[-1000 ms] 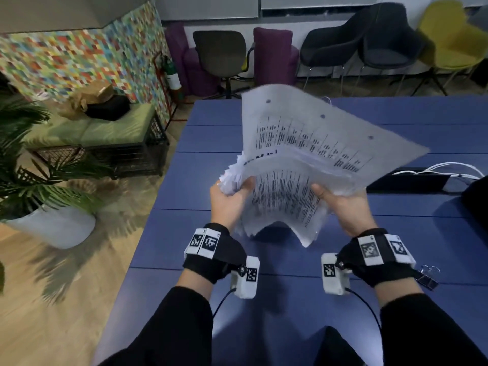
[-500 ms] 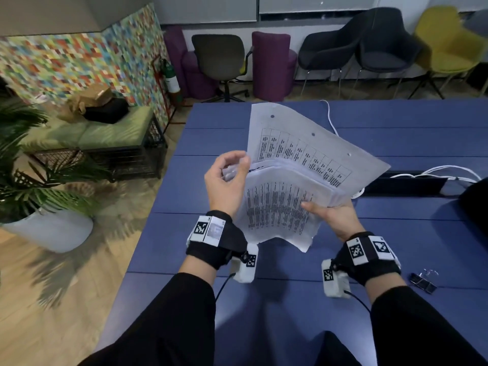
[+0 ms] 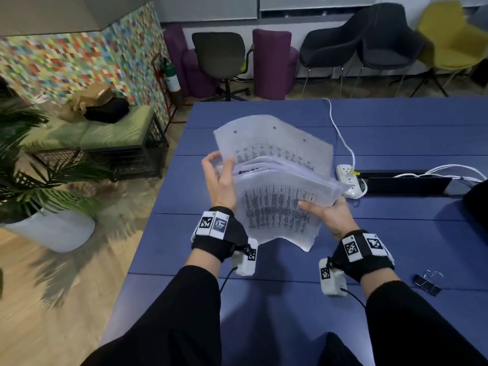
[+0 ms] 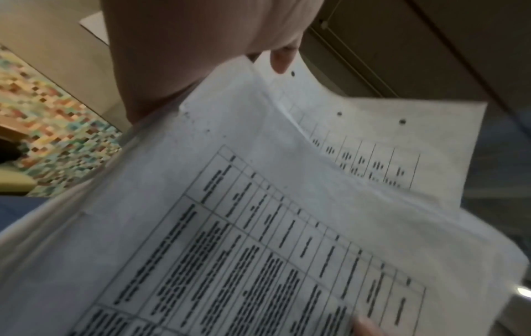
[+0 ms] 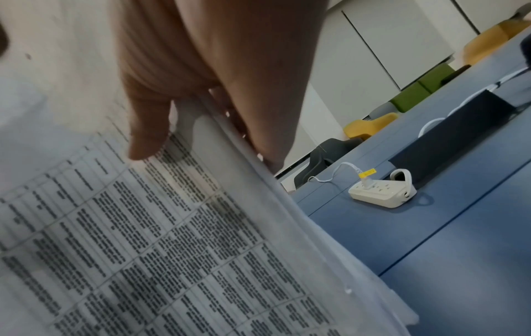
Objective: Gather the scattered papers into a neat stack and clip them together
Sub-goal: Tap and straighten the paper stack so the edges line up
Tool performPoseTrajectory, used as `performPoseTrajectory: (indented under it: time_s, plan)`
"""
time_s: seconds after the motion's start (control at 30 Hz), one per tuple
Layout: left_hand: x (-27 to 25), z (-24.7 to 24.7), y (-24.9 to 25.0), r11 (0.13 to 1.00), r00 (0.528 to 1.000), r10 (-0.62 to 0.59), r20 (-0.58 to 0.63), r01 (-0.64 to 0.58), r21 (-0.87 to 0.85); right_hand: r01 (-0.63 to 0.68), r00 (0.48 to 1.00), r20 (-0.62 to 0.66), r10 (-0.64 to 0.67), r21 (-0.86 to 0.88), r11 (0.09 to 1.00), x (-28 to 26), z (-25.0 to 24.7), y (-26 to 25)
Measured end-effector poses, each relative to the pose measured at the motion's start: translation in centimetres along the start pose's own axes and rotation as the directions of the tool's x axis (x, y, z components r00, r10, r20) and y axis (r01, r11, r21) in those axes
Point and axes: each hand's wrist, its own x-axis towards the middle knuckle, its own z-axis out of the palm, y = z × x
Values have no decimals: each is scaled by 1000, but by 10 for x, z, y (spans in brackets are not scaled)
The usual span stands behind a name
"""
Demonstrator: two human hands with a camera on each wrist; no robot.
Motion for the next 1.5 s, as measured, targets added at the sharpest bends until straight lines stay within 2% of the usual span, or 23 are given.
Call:
performPoseTrajectory:
  time_s: [0.1, 0.2, 0.27, 0.37, 0.53, 0.6, 0.73, 0.83, 0.9, 0.97, 1.0, 1.07, 1.1, 1.13, 1.17, 1.2, 1.27, 1.33, 1.4, 1.5]
  plan:
    - [6, 1, 1, 1000, 999, -6, 36, 5, 7, -28, 994, -105, 30, 22, 999, 3, 2, -1]
    - [8, 0, 1, 998, 995, -68, 71, 68, 6, -8, 999, -49, 8, -4, 1000, -2, -1, -7]
    - [2, 4, 6, 999, 999, -51, -6, 51, 20, 21, 1000, -4, -21, -7, 1000, -6, -1, -11]
    - [-10, 11, 19, 993, 987, -94, -131, 103, 64, 57, 998, 28, -57, -5, 998, -9, -1, -12]
    - [-6, 12, 27, 974, 971, -176, -160, 196, 115, 47, 998, 44, -46, -2, 999, -17, -5, -10]
    - [-8, 11, 24, 961, 971, -178, -160, 206, 186, 36, 998, 44, -36, -1, 999, -21, -5, -10]
    - [-10, 6, 6, 947, 989, -62, -131, 100, 305, 28, 998, 52, -28, -6, 1000, -24, 1, -13]
    - [-9, 1, 6, 949, 997, -44, 70, 19, 316, 53, 998, -25, -53, -24, 998, -22, 4, -14]
    - [-6, -8, 7, 960, 968, -39, 249, -32, 277, 63, 991, -117, -67, -38, 997, -20, 3, -13]
    - [-1, -22, 2, 974, 917, -20, 398, -72, 214, 56, 981, -189, -54, 6, 998, -19, 1, -16]
    - [1, -30, -4, 976, 888, -50, 457, -55, 213, 56, 979, -196, -51, 20, 998, -20, -1, -19]
    - [1, -47, -16, 969, 804, -146, 576, 0, 245, 56, 979, -196, -50, 24, 998, -25, -5, -27]
    - [0, -53, -20, 960, 738, -199, 645, 14, 280, 52, 979, -199, -45, 31, 998, -27, -9, -30]
    - [-4, -57, -27, 940, 678, -260, 687, 13, 342, 44, 979, -203, -34, 43, 998, -28, -14, -30]
    - [-12, -58, -32, 912, 641, -315, 700, 1, 410, 34, 980, -198, -23, 51, 998, -30, -17, -29]
    - [-21, -56, -35, 888, 646, -358, 674, 14, 459, 20, 982, -191, -9, 51, 998, -32, -19, -28]
    - [-29, -52, -47, 875, 729, -403, 553, 129, 467, -15, 984, -179, 20, 30, 999, -40, -18, -24]
    - [-32, -47, -50, 871, 813, -394, 428, 182, 456, -25, 986, -164, 28, 20, 999, -46, -14, -25]
    - [-35, -40, -43, 879, 873, -352, 336, 185, 441, 0, 987, -158, 7, 42, 999, -52, -11, -36]
    - [-43, -37, -14, 954, 924, -200, 326, 107, 282, 118, 987, -120, -106, 96, 988, -59, -11, -55]
